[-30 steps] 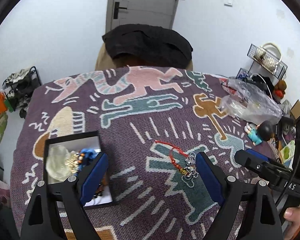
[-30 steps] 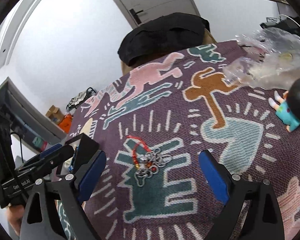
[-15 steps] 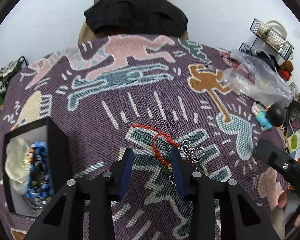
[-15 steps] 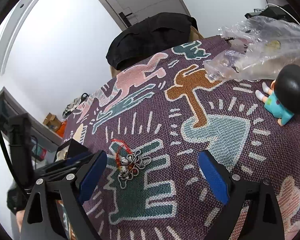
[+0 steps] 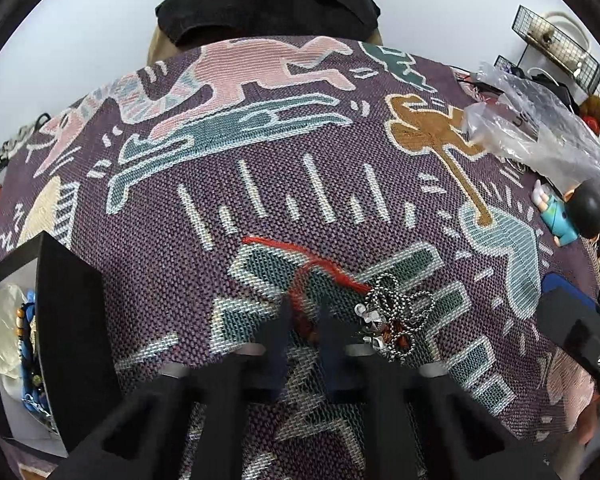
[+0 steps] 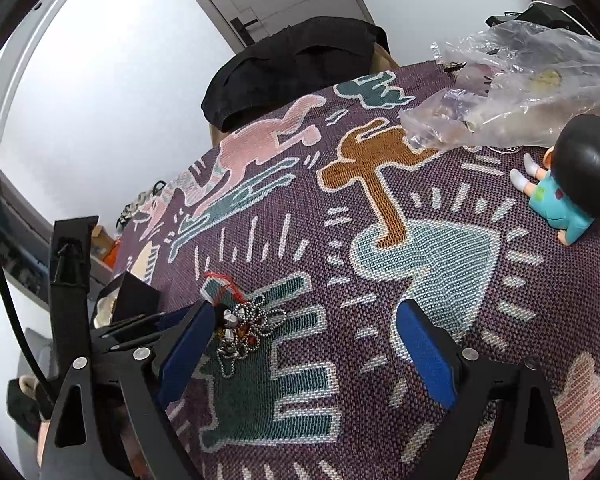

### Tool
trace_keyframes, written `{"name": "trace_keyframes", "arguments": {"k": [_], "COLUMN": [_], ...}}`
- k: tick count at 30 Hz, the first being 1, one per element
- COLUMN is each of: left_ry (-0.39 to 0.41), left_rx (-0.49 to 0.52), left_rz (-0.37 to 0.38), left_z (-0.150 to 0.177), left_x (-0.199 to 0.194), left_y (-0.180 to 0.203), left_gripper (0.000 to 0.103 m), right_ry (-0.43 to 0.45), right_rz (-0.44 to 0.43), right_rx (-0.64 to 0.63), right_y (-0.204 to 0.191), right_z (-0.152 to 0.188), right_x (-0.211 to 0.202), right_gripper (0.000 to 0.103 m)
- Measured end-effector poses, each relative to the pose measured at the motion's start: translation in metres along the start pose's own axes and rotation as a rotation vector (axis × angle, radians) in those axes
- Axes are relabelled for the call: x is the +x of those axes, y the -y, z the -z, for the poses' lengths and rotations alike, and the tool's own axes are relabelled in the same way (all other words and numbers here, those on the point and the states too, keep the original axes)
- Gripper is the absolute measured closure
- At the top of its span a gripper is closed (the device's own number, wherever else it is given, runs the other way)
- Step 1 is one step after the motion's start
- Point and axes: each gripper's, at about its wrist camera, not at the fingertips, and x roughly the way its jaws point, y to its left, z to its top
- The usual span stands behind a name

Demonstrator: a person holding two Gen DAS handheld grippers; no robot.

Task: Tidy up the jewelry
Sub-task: 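Move the left tool to the red string charm and close on it, then lift the red string charm into the box with the left tool while the right tool grasps the silver chain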

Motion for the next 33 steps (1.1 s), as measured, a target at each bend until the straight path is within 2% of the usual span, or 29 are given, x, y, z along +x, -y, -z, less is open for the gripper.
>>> {"name": "trace_keyframes", "arguments": {"k": [2,6,21,27,33], "left_ry": [0.002,0.072,0.258,0.304,0.329], "left_rx": [-0.014,-0.006,-0.007,-0.053,-0.078], "left_rz": [0.026,0.065,0.071,0.050,0.036], "left_z": [0.000,0.002,-0.010,-0.009,-0.005], "left_x": [-0.003,-0.026,-0.110,-0.130,-0.143], "left_y": [-0.005,-0.009,-0.025,-0.051,-0.069], "left_gripper": [0.096,0.096,0.096,0.096,0.096], "right_ry": [-0.017,-0.035,-0.091,-0.127,-0.152], "right_rz": [0.000,0.004,0.011,0.056,0.159], "right_rx": [-0.008,-0.029,-0.121,-0.202,-0.269], "right_y": [-0.003,-0.010,-0.049,-0.074,-0.089], "right_z": [0.001,0.004,0.013,0.017,0.023], "right_x": [0.005,0.012,0.036,0.056,0.079], "right_gripper": [0.022,0.023,0.024,0.024,0.024]}}
